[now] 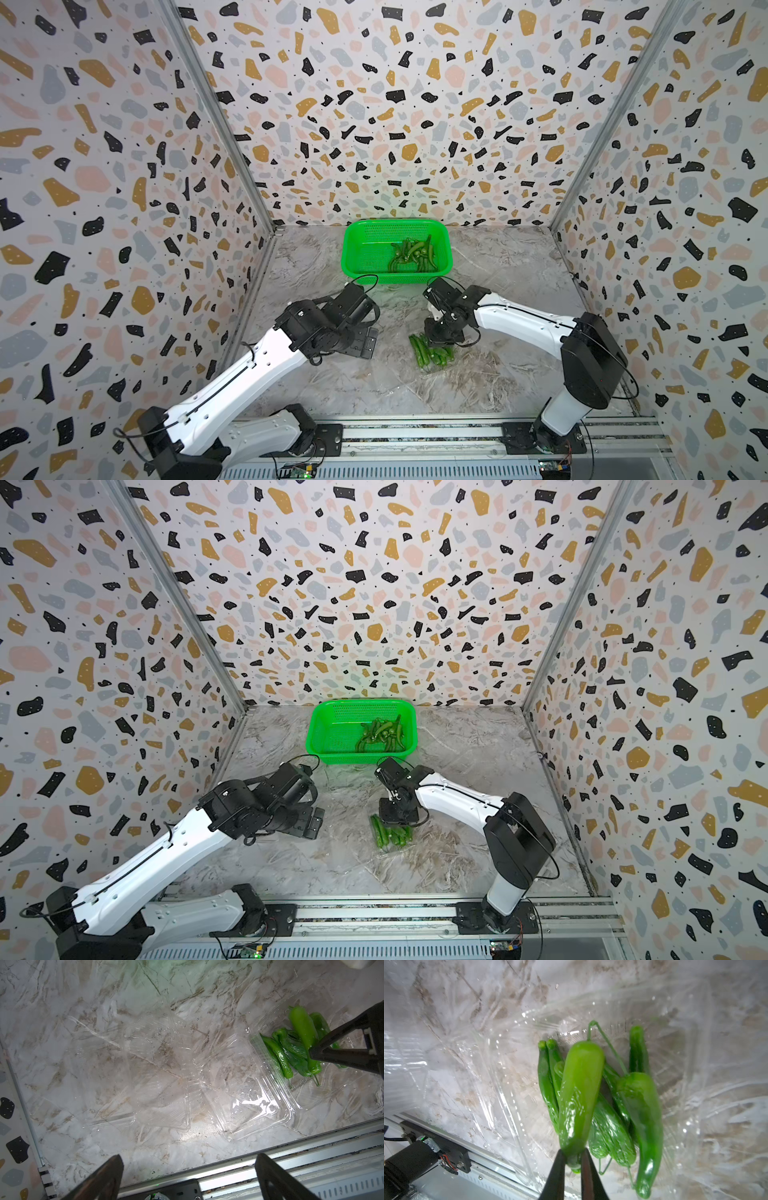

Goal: Take small green peppers out of containers
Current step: Pick up the green pepper from the packing box, then place the green pepper in the basket.

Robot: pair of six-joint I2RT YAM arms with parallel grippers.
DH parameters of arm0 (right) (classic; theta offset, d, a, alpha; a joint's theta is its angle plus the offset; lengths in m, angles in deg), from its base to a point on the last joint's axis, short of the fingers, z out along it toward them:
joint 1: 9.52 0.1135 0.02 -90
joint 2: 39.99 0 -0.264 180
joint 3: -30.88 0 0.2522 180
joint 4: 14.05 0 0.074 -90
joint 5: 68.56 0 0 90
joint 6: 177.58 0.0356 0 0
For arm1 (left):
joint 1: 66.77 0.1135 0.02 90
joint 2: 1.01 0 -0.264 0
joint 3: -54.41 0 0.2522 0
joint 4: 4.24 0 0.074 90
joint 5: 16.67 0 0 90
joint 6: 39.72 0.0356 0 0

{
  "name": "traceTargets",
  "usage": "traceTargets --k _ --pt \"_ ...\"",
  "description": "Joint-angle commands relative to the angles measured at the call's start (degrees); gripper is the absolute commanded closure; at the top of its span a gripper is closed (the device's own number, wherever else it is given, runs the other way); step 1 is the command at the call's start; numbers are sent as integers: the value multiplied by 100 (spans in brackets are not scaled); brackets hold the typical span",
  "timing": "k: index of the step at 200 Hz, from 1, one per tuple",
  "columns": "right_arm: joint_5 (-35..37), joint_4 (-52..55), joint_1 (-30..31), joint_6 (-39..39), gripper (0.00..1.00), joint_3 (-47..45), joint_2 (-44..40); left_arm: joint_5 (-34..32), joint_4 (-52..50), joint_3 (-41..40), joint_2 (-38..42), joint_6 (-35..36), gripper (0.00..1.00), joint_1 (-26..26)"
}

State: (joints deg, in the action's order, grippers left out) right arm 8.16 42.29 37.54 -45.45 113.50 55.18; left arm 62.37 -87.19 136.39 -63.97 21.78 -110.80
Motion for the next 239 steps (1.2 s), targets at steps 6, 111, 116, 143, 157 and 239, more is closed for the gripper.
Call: traceTargets --k 6,111,116,143,157,239 --pt "73 583 26 -152 94 306 -565 -2 11 -73 81 80 0 50" --pt "190 1337 -305 -814 96 3613 163 6 7 326 -233 280 0 214" --pt "173 1225 -364 -940 96 3785 302 -2 -29 382 -249 287 0 235" --pt "213 510 -669 -1602 96 4633 1143 32 -205 665 -360 291 0 309" --pt "115 130 -846 -1845 96 5070 1652 37 -340 847 -431 273 0 325" --pt "-129 -993 -1175 -2486 96 6706 4297 -2 -804 1250 -385 -33 0 334"
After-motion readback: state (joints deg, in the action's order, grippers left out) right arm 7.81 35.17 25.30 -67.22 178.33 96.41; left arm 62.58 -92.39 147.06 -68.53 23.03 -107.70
